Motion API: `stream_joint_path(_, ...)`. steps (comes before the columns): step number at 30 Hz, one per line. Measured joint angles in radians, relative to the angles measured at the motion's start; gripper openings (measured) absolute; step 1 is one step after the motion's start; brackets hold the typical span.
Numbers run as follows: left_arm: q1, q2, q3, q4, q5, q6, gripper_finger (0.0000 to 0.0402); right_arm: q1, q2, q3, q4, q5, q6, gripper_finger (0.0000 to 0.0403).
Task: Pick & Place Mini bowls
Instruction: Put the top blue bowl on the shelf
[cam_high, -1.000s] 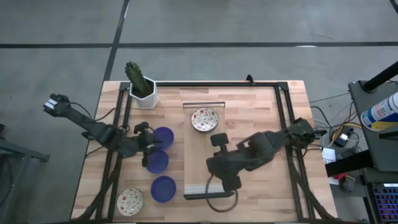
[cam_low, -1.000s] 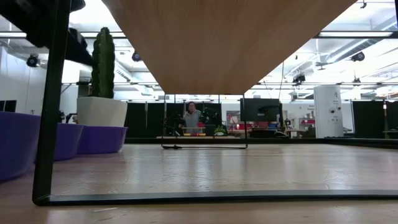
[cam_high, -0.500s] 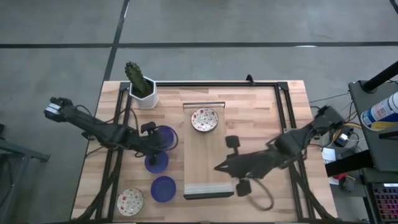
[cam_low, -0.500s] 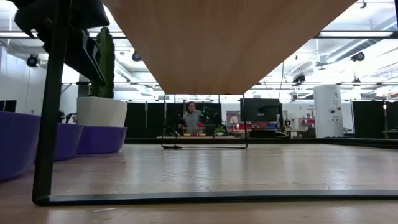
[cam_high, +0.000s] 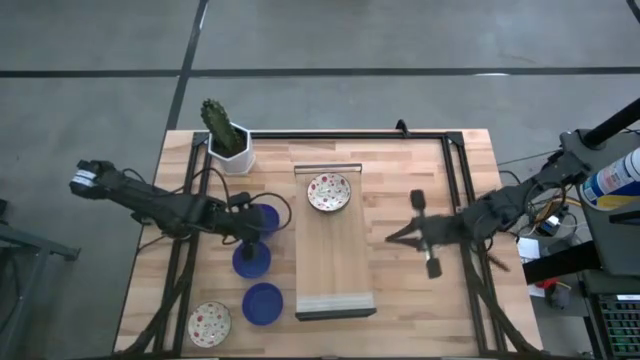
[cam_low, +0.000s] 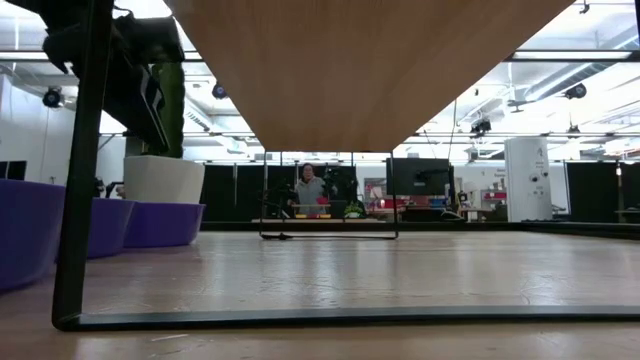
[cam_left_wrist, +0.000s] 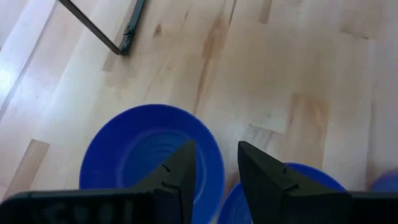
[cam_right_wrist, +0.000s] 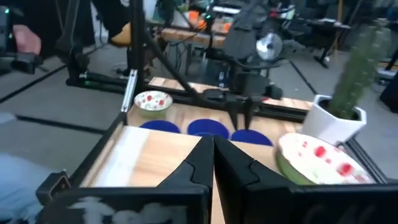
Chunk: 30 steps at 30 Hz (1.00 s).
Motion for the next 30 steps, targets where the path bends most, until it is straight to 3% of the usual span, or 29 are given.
stream_joint_path(11, 0.043, 0.026, 0.0, 0.0, 0.027, 0.0, 0.0113, -0.032, -0.375, -0.28, 0.01, 0.0, 0.031, 0.0008)
stream_joint_path(30, 0.058, 0.118, 0.0, 0.014, 0.037, 0.009, 0.0113, -0.032, -0.708, -0.594, 0.092, -0.019, 0.044, 0.0008)
